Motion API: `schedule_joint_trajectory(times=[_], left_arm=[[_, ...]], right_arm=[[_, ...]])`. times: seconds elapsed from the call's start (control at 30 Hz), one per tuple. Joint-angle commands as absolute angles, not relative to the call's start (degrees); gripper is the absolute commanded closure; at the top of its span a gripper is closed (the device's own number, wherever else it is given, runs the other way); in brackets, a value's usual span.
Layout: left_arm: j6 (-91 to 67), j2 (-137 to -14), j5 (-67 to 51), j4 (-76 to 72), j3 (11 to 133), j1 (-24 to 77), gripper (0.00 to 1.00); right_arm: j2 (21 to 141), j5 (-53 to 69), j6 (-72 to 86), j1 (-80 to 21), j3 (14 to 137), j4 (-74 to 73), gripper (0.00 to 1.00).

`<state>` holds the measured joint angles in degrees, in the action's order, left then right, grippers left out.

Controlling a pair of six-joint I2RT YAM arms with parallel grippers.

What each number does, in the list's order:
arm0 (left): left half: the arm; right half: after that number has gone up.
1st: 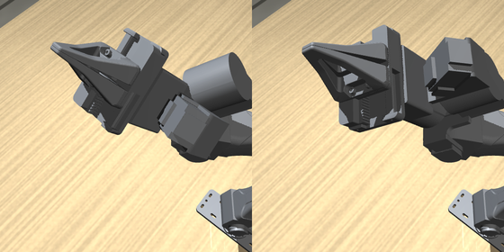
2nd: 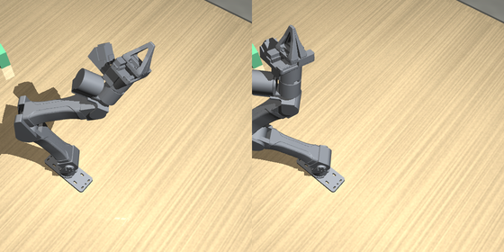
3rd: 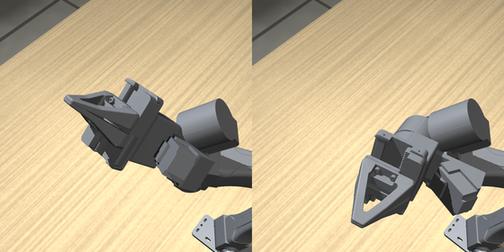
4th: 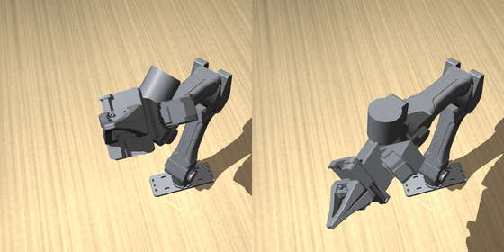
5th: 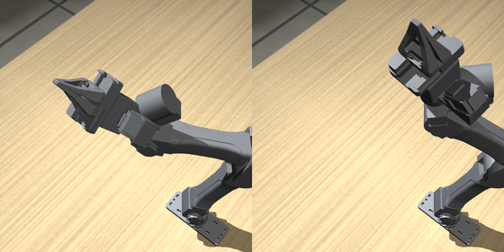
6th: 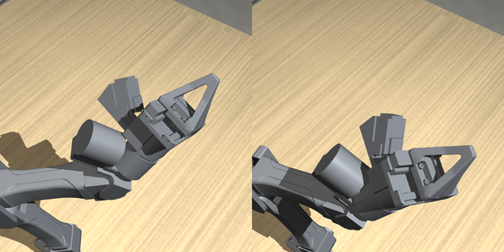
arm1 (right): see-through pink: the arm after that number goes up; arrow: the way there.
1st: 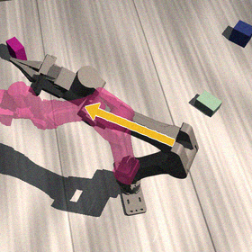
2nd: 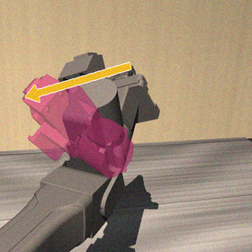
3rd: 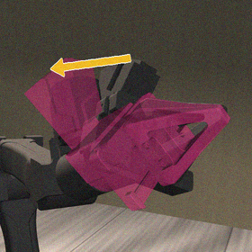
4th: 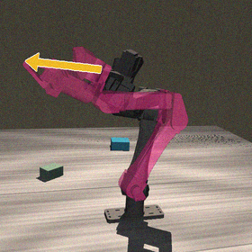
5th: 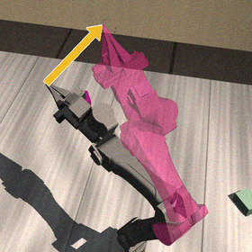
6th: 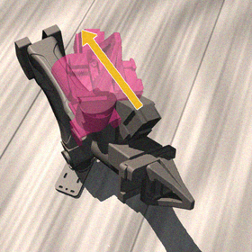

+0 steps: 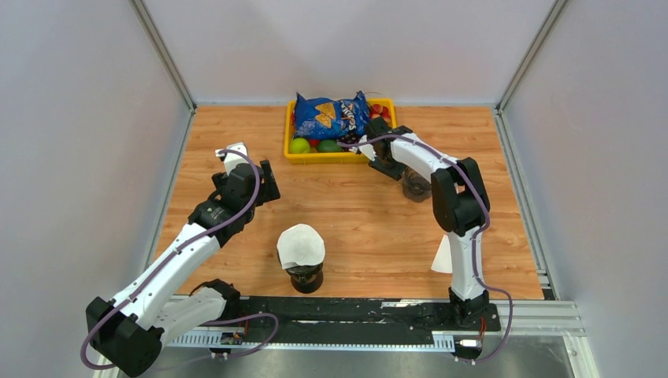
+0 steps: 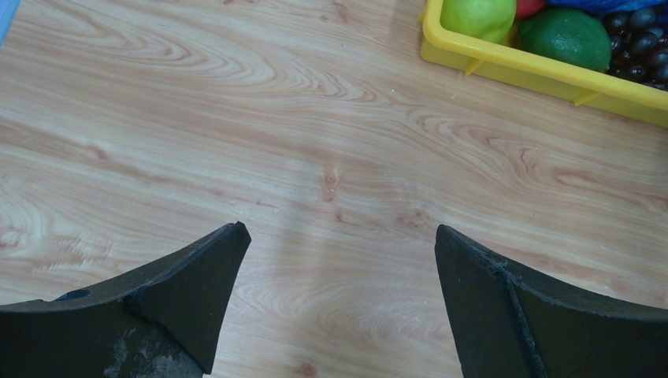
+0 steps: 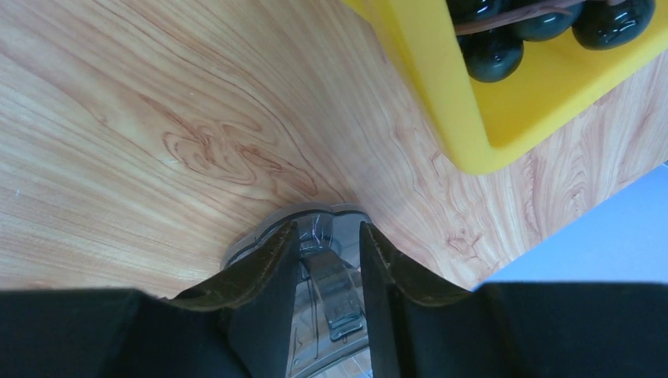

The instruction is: Place the coffee filter in the dripper

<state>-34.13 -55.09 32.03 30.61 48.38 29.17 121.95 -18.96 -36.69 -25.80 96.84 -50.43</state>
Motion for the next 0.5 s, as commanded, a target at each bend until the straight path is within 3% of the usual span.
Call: schedule_joint_trajectory(times=[0.0,0.47], left_arm=[[-33.5,-55.2,32.9,29.8,48.7,28.9,0.00],[-33.4,-55.9,32.8,29.9,48.9,28.9,0.00]], right_arm=[[122.4,-20.7,-37.9,-25.5,99.6,-51.4,0.64],[120.2,-19.9,-39.7,-26.7,99.8,-51.6,0.86]])
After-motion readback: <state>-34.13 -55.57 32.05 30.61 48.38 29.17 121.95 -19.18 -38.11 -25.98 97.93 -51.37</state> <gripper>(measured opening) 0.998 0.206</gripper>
